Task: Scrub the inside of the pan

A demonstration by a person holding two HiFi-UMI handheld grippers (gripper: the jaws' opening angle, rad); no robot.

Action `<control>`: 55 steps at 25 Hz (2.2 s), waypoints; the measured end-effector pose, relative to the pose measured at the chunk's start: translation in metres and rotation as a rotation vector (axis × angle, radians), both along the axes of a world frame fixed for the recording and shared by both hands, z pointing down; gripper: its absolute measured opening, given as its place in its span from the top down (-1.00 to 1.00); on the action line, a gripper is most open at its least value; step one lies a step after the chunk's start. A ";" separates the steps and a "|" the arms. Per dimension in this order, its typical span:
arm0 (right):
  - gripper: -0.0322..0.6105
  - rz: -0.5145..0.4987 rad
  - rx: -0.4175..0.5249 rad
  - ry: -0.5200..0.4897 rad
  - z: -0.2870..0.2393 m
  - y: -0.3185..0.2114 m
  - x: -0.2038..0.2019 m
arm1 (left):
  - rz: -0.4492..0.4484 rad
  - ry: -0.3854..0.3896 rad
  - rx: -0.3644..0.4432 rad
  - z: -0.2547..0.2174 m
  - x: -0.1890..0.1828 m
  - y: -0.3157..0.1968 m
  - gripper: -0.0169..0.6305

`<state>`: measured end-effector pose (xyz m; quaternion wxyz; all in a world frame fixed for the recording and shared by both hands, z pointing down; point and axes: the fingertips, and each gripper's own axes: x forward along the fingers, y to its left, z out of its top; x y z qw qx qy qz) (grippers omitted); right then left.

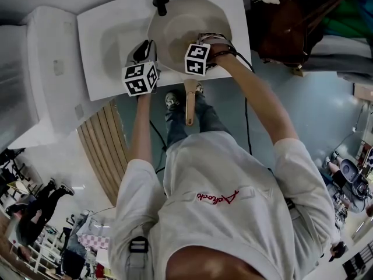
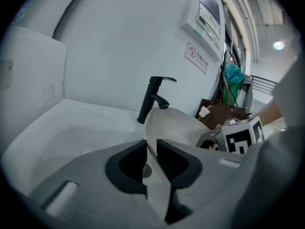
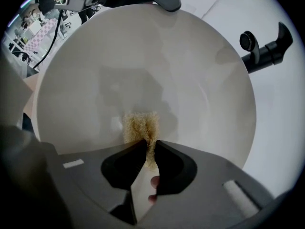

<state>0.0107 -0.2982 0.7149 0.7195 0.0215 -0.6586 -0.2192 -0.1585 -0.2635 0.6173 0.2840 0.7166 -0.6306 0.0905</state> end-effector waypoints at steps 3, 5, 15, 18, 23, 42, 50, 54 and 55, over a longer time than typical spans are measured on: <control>0.69 -0.010 -0.009 0.002 0.001 0.006 -0.005 | -0.003 0.002 0.002 0.000 0.000 0.000 0.75; 0.69 -0.020 -0.013 0.001 0.001 0.010 -0.009 | -0.003 0.003 0.004 0.000 0.000 0.000 0.75; 0.68 -0.055 -0.048 -0.018 0.000 0.030 -0.045 | -0.004 0.010 0.004 -0.001 0.000 0.000 0.75; 0.68 -0.064 -0.051 -0.026 -0.001 0.031 -0.057 | 0.000 0.012 0.002 0.000 0.000 0.001 0.75; 0.68 -0.070 -0.044 -0.039 -0.002 0.025 -0.072 | 0.001 0.014 -0.004 0.003 -0.001 0.001 0.75; 0.68 -0.039 0.003 -0.062 -0.011 -0.026 -0.094 | 0.004 0.036 -0.027 0.013 -0.004 0.001 0.75; 0.68 0.004 0.022 -0.063 -0.015 -0.048 -0.078 | 0.009 0.041 -0.030 0.015 -0.005 0.001 0.75; 0.68 0.020 0.033 -0.059 -0.016 -0.055 -0.066 | 0.008 0.041 -0.029 0.015 -0.005 0.000 0.75; 0.68 0.024 0.035 -0.058 -0.017 -0.056 -0.063 | 0.008 0.040 -0.029 0.015 -0.005 0.000 0.75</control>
